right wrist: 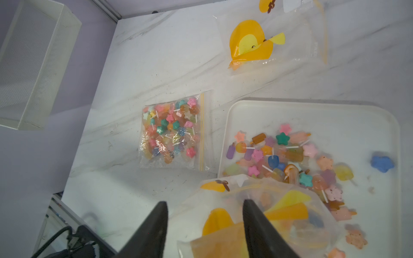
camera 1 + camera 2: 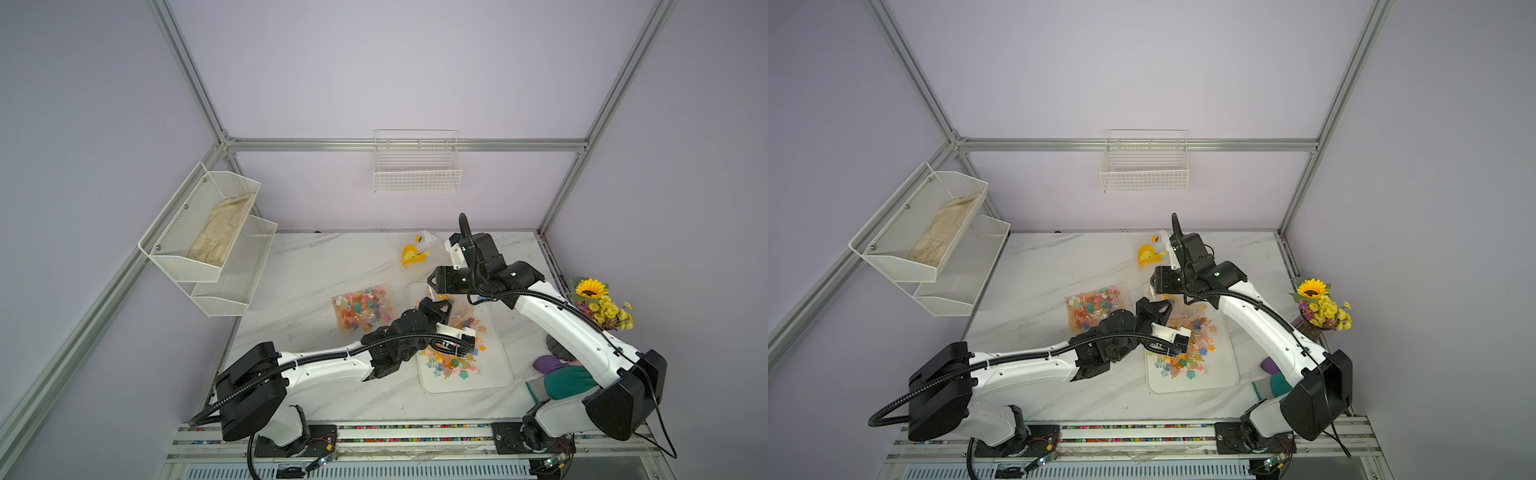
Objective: Pour candies out of the ziploc bag
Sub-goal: Place the ziploc bag at the center of the board.
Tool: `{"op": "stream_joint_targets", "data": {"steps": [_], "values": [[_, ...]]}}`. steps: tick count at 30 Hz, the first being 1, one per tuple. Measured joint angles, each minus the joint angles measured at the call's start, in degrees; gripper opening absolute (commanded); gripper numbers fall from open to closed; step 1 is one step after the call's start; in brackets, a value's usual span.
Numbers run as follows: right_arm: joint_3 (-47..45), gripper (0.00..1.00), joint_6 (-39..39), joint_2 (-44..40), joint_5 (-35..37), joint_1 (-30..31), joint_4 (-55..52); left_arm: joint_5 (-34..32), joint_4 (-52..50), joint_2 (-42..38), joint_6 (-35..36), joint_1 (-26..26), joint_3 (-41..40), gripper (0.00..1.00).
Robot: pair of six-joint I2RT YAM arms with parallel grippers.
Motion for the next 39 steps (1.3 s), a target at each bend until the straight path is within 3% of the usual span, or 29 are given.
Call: {"op": "stream_joint_targets", "data": {"steps": [11, 29, 30, 35, 39], "values": [[0.28, 0.00, 0.02, -0.02, 5.97, 0.59, -1.20, -0.61, -0.37, 0.52, -0.44, 0.46, 0.00, 0.00], [0.24, 0.00, 2.05, -7.32, 15.63, 1.22, -2.01, -4.76, -3.17, 1.31, -8.22, 1.70, 1.22, 0.00], [0.24, 0.00, 2.14, -7.72, 15.93, 1.22, -1.99, -4.83, -2.80, 1.31, -8.50, 1.70, 1.33, 0.05], [0.24, 0.00, 2.21, -8.00, 16.50, 1.14, -0.50, -5.18, -3.85, 1.20, -11.52, 1.70, 1.49, 0.55], [0.24, 0.00, 2.23, -7.93, 16.37, 1.05, 0.24, -5.49, -4.63, 0.00, -15.98, 1.73, 1.51, 0.79]]}}
